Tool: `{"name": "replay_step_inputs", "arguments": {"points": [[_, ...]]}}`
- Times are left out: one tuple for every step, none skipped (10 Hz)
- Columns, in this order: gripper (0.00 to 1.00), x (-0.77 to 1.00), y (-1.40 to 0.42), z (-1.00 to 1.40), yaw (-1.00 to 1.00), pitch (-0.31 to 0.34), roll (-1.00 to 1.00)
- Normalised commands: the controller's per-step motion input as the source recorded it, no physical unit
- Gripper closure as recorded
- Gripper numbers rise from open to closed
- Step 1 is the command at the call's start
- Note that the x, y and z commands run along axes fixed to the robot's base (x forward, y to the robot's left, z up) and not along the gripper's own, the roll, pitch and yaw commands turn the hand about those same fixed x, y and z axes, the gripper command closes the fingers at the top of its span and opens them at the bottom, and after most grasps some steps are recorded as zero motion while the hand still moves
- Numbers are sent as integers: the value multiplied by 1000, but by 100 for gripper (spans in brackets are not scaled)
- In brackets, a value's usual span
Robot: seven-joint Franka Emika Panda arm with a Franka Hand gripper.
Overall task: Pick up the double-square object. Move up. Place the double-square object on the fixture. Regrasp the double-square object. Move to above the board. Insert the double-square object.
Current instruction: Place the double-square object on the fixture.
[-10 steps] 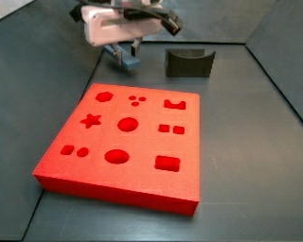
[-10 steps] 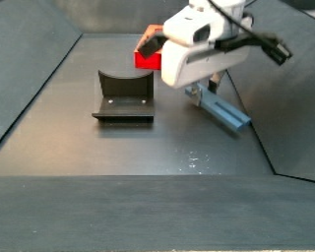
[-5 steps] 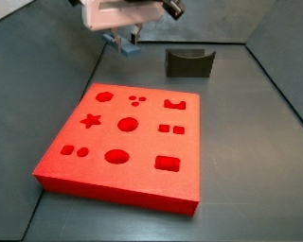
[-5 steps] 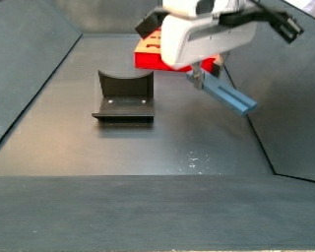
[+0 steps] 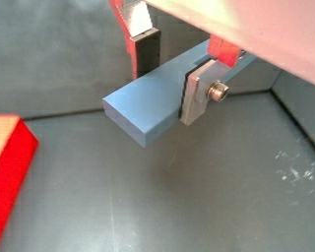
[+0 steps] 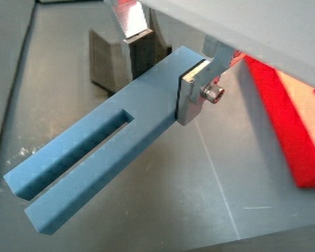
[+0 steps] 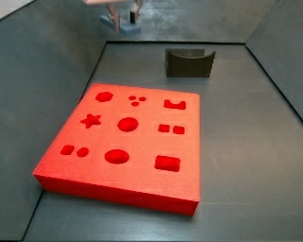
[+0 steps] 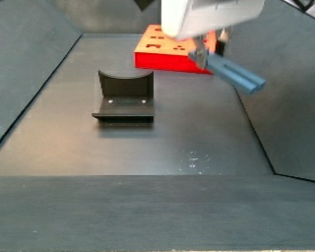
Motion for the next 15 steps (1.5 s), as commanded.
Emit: {"name": "replay_step_inputs", "arguments": {"points": [[100, -25, 10, 994, -9, 37, 71], [100, -20, 10, 781, -1, 50, 79], [100, -7, 10, 569, 4, 61, 87], [100, -2, 10, 410, 10, 71, 89], [100, 3, 10, 251, 15, 79, 92], [100, 1000, 105, 106, -1000, -106, -34], [100, 1000, 100, 63, -1000, -104, -47], [100, 1000, 98, 53, -1000, -104, -63], [100, 1000, 90, 46, -1000, -99, -76], [100, 1000, 86, 39, -1000, -96, -91], [100, 1000, 81, 27, -1000, -93, -108], [100, 1000, 75, 16, -1000, -91, -139], [100, 1000, 70, 8, -1000, -91, -174], [100, 1000, 67, 1, -925, -84, -202], [100, 1000, 67, -9, -604, -55, -180]]}}
